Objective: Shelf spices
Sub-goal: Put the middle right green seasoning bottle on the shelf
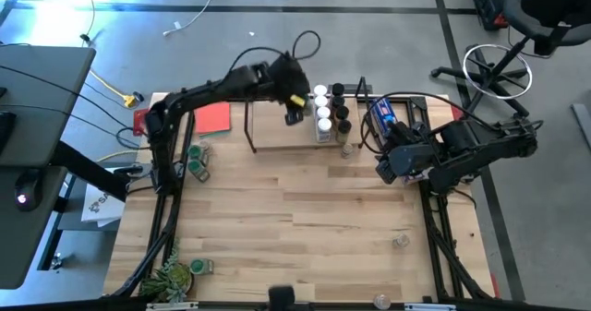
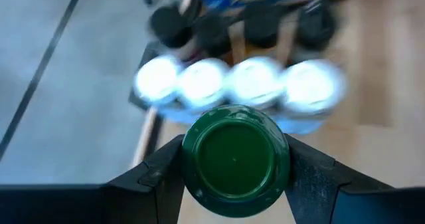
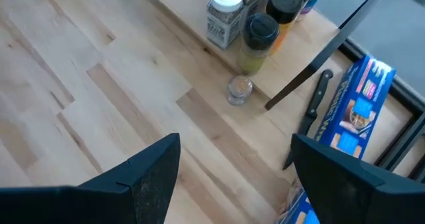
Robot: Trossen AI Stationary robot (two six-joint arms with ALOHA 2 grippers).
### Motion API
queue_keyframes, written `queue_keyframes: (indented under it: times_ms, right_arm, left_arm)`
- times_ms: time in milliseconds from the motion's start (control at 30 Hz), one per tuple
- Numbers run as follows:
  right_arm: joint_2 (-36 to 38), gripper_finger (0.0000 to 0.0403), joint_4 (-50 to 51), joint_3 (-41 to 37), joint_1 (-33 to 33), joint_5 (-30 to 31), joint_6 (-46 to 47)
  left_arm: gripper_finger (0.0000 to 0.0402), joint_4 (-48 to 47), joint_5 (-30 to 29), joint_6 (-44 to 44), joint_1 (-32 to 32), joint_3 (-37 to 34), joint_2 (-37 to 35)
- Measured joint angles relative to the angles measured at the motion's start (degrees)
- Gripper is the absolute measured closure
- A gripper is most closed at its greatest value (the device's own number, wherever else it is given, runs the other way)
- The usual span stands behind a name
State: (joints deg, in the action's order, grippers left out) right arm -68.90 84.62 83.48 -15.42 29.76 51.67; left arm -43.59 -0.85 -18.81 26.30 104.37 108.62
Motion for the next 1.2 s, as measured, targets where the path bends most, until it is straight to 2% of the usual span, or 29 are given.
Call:
queue_keyframes:
  times_ms: [200, 400, 567, 767, 1200]
  right_arm:
    - [0.0, 0.0121, 0.0, 0.0, 0.0, -2.4, 4.0]
    - [0.0, 0.0121, 0.0, 0.0, 0.0, -5.1, 8.6]
    - [0.0, 0.0121, 0.0, 0.0, 0.0, -5.8, 10.7]
    - [0.0, 0.0121, 0.0, 0.0, 0.0, -5.8, 11.4]
    - [0.0, 0.0121, 0.0, 0.0, 0.0, -5.7, 11.4]
  left_arm:
    - [0.0206, 0.1, 1.5, -3.7, 5.2, 1.9, 6.3]
    - [0.0206, 0.7, 2.1, -6.2, 7.1, 1.9, 10.5]
    - [0.0202, 1.9, 2.3, -6.6, 7.4, 1.9, 11.4]
    - [0.0153, 3.5, 2.1, -9.2, 7.5, 1.9, 11.5]
    - [0.0144, 6.3, 3.8, -8.9, 7.6, 1.9, 11.5]
